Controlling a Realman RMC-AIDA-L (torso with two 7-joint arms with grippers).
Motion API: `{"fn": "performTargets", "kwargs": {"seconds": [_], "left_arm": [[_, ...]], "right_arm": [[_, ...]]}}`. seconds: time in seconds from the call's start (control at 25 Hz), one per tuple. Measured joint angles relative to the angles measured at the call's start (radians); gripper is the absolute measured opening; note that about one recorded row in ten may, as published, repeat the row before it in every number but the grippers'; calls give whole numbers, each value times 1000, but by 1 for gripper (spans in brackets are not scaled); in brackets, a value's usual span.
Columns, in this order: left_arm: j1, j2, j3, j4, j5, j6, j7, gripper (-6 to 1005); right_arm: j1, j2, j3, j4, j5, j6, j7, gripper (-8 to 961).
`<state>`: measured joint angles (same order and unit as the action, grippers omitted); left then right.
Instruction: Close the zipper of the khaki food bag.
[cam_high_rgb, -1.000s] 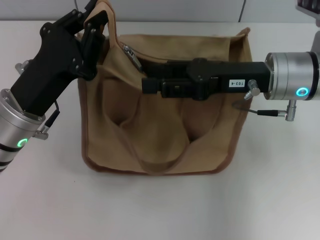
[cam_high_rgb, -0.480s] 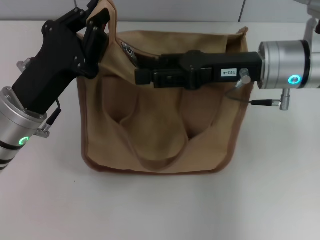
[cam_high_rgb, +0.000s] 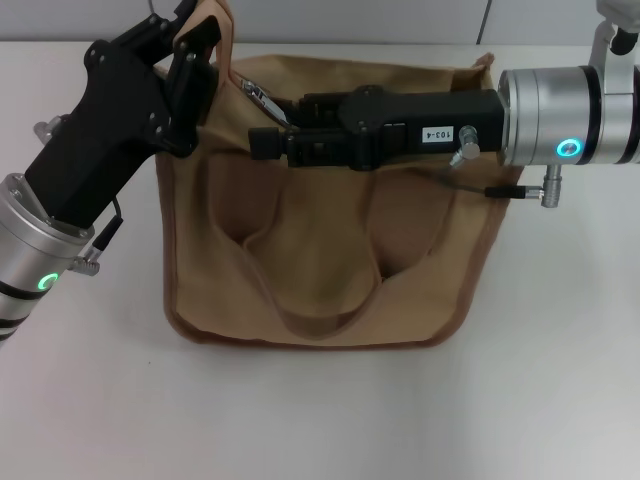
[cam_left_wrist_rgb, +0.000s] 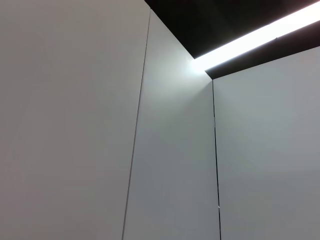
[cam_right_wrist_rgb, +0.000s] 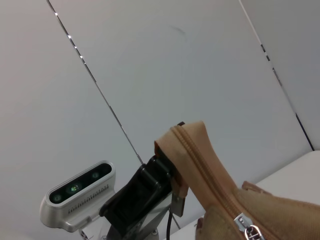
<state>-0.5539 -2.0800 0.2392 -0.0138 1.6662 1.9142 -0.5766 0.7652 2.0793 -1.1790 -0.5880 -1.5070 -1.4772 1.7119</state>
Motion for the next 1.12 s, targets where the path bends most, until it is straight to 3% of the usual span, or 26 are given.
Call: {"fn": "performTargets", "kwargs": {"seconds": [0.36, 0.6, 0.8, 1.12], "left_arm": [[-2, 0, 0, -7, -1, -13, 22, 90], [-5, 0, -1, -11, -1, -18, 23, 90], [-6, 0, -11, -11, -2, -20, 23, 90], [-7, 0, -11, -11, -2, -24, 23, 90]], "right_arm": [[-24, 0, 6, -7, 2, -15, -25, 636], [-26, -1, 7, -10, 4, -18, -45, 571], [-26, -1, 16, -10, 4, -17, -47, 334], [-22, -1, 24, -12, 6, -15, -60, 244]]}}
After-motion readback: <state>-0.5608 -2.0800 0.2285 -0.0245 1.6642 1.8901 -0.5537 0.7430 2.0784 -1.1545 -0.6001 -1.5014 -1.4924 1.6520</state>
